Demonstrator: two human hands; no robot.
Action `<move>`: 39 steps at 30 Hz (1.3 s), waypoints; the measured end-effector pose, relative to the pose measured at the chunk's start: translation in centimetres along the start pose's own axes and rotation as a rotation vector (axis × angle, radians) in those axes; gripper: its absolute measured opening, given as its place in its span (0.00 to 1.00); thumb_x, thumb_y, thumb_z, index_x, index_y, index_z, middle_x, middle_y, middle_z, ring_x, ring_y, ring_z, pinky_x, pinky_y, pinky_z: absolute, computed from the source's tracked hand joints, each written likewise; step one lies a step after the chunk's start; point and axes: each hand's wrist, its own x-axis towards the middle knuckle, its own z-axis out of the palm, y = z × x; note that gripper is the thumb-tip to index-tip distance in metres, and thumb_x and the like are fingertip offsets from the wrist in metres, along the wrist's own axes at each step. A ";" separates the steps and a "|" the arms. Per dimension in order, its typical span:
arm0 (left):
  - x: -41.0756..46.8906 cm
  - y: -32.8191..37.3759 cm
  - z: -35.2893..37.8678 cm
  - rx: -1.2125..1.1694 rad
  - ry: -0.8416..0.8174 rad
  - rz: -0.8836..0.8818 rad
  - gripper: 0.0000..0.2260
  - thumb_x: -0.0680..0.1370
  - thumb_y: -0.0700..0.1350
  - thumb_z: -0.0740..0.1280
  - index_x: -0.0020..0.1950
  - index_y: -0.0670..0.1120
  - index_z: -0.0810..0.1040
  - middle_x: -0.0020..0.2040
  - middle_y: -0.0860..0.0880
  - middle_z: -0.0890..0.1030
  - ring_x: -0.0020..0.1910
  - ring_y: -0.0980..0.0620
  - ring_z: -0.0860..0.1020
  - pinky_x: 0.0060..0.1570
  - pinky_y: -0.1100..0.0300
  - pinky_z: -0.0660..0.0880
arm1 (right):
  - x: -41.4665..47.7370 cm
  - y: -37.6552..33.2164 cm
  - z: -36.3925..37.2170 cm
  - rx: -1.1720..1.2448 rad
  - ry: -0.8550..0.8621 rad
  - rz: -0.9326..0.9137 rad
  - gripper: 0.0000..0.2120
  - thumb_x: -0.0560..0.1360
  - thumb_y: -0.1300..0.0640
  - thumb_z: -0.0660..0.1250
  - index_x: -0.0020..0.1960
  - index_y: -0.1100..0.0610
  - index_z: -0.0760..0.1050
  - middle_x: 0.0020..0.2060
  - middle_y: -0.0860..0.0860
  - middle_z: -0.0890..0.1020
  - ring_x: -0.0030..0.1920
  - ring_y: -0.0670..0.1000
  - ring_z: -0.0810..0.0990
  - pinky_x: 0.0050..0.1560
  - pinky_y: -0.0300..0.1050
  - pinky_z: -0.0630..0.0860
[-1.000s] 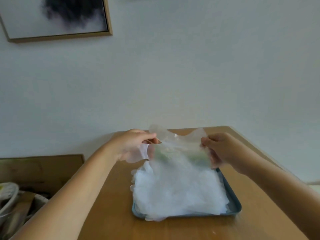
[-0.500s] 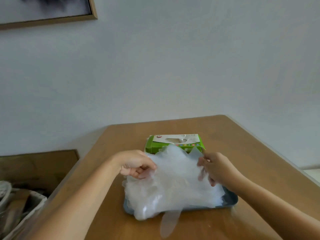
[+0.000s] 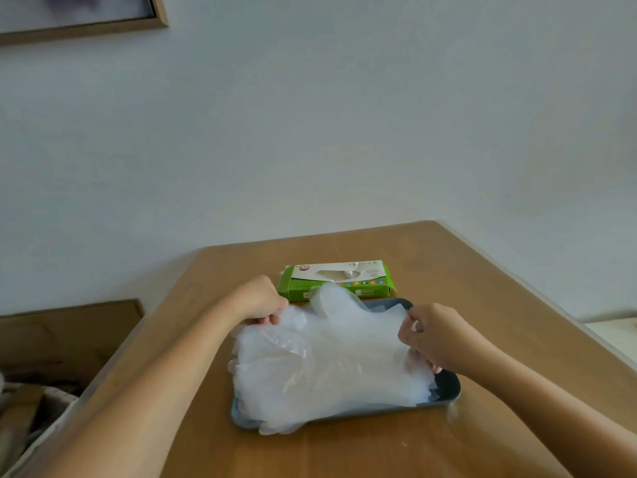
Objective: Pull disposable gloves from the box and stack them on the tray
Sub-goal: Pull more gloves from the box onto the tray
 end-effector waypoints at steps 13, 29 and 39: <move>-5.8 2.9 8.2 0.308 0.057 0.647 0.24 0.82 0.52 0.58 0.76 0.45 0.60 0.77 0.48 0.61 0.75 0.53 0.58 0.71 0.65 0.52 | 0.6 0.4 0.6 -0.138 0.115 -0.009 0.06 0.76 0.50 0.65 0.46 0.52 0.72 0.43 0.48 0.79 0.35 0.47 0.76 0.33 0.38 0.71; -3.9 -1.9 7.5 0.548 -0.080 0.425 0.31 0.83 0.55 0.52 0.78 0.48 0.37 0.78 0.51 0.36 0.77 0.53 0.37 0.73 0.57 0.35 | 0.3 1.3 1.4 -0.620 -0.345 -0.400 0.42 0.73 0.30 0.51 0.78 0.47 0.38 0.77 0.50 0.40 0.77 0.49 0.41 0.74 0.44 0.40; -3.6 -4.8 1.2 0.605 -0.315 0.335 0.52 0.66 0.70 0.67 0.79 0.52 0.42 0.78 0.56 0.40 0.77 0.58 0.41 0.74 0.58 0.40 | 0.9 -0.1 -0.7 -0.682 -0.484 -0.328 0.48 0.68 0.28 0.63 0.76 0.39 0.38 0.78 0.46 0.43 0.77 0.53 0.47 0.75 0.53 0.47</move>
